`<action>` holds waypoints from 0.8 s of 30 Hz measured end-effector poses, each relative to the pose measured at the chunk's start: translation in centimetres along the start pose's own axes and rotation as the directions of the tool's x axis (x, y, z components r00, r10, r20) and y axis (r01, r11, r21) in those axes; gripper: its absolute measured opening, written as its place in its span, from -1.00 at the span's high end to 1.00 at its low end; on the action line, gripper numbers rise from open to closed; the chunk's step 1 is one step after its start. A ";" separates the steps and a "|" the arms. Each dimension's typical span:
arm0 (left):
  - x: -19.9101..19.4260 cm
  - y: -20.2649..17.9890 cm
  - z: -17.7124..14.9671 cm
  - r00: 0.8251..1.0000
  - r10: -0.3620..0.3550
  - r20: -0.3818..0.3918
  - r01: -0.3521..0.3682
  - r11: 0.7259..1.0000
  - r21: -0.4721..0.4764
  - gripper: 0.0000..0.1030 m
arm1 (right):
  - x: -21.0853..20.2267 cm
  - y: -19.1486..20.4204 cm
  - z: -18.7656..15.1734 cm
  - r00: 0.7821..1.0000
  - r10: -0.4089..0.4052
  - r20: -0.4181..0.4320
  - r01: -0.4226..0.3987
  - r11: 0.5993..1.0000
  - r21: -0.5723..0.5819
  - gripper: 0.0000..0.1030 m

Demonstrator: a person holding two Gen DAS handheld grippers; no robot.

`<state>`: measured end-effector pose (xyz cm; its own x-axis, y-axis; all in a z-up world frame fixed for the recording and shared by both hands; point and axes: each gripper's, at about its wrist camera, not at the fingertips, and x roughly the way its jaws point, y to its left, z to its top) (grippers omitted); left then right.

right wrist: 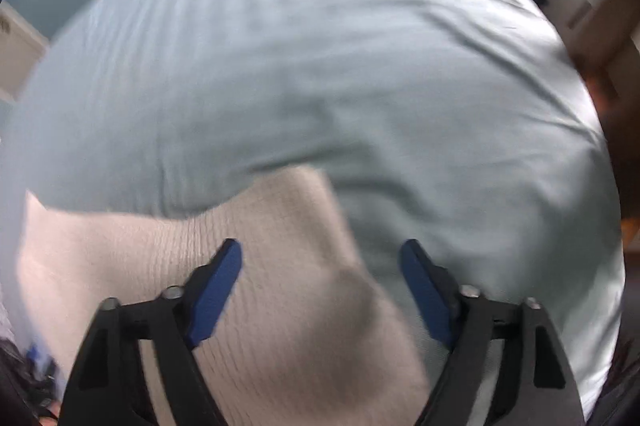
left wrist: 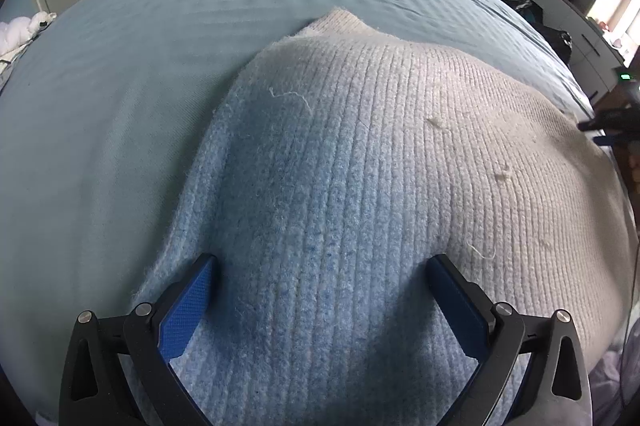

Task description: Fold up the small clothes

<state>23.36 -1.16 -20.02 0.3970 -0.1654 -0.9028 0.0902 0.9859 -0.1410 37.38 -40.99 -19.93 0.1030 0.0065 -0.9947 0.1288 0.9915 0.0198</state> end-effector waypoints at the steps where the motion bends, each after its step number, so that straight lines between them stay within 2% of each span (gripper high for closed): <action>1: 0.0 0.0 0.0 1.000 -0.001 0.000 0.001 1.000 0.000 -1.00 | 0.7 0.5 0.0 1.000 -0.024 -0.018 0.023 1.000 -0.013 -0.06; 2: 0.0 0.0 0.0 1.000 -0.003 0.001 0.003 1.000 -0.001 -1.00 | 0.6 0.8 -0.1 0.999 -0.043 0.009 0.043 0.999 -0.009 -0.04; 3: 0.0 0.0 -0.1 1.000 -0.005 0.002 0.005 1.000 0.000 -1.00 | 0.1 0.9 -0.2 0.999 -0.039 0.036 0.039 0.999 -0.001 0.29; 4: -0.1 0.0 -0.1 1.000 -0.006 0.003 0.006 1.000 0.001 -1.00 | -0.3 1.2 -0.2 0.997 -0.057 0.054 0.057 0.998 0.002 0.86; 6: -0.1 0.1 -0.2 1.000 -0.008 0.003 0.008 1.000 0.002 -1.00 | -1.7 1.4 -0.3 0.984 -0.122 0.128 0.123 0.992 0.003 0.86; 8: -0.1 0.1 -0.1 1.000 -0.008 0.000 0.008 1.000 0.001 -1.00 | -3.2 1.1 -0.5 0.965 -0.140 0.222 0.132 0.990 0.050 0.87; 10: -0.1 0.1 -0.1 1.000 -0.008 -0.001 0.008 1.000 0.000 -1.00 | -3.5 0.4 -0.9 0.953 -0.169 0.252 0.148 0.984 0.100 0.88; 12: -0.1 0.1 -0.1 1.000 -0.007 0.003 0.007 1.000 0.001 -1.00 | -2.2 0.4 -0.8 0.954 -0.186 0.234 0.167 0.981 0.101 0.88; 14: -0.1 0.1 -0.2 1.000 -0.007 0.005 0.007 1.000 0.003 -1.00 | 0.0 0.8 -0.6 0.960 -0.219 0.175 0.206 0.975 0.086 0.87; 15: -0.1 0.1 -0.2 1.000 -0.008 0.004 0.008 1.000 0.003 -1.00 | 0.2 1.1 -0.8 0.956 -0.232 0.181 0.219 0.972 0.089 0.86; 17: -0.1 0.1 -0.3 1.000 -0.011 0.002 0.011 1.000 0.003 -1.00 | -0.8 1.4 -0.9 0.941 -0.260 0.217 0.248 0.965 0.080 0.64; 18: -0.1 0.2 -0.3 1.000 -0.014 0.001 0.014 1.000 0.003 -1.00 | -1.8 1.1 -1.1 0.936 -0.265 0.233 0.248 0.964 0.100 0.22; 19: -0.1 0.2 -0.3 1.000 -0.014 0.000 0.014 1.000 0.003 -1.00 | -3.3 0.6 -1.8 0.919 -0.287 0.270 0.258 0.956 0.139 -0.16; 20: -0.1 0.1 -0.3 1.000 -0.013 -0.003 0.013 1.000 0.004 -1.00 | -5.3 0.2 -3.0 0.894 -0.304 0.328 0.257 0.950 0.179 -0.28; 21: -0.1 0.1 -0.3 1.000 -0.010 -0.007 0.010 1.000 0.004 -1.00 | -6.6 0.0 -3.9 0.882 -0.298 0.365 0.240 0.951 0.197 -0.49; 22: -0.2 0.0 -0.2 1.000 -0.004 -0.014 0.004 1.000 0.005 -1.00 | -8.2 -0.4 -5.0 0.882 -0.268 0.388 0.202 0.958 0.202 -0.66; 24: -0.3 -0.3 0.0 0.999 0.010 -0.039 -0.009 1.000 0.024 -1.00 | -11.2 -0.9 -7.3 0.905 -0.142 0.401 0.072 0.980 0.186 -0.67</action>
<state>23.22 -1.40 -19.69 0.3620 -0.1543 -0.9193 0.1084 0.9865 -0.1229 28.90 -40.99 -9.58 0.4700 -0.1872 -0.8626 0.3169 0.9479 -0.0331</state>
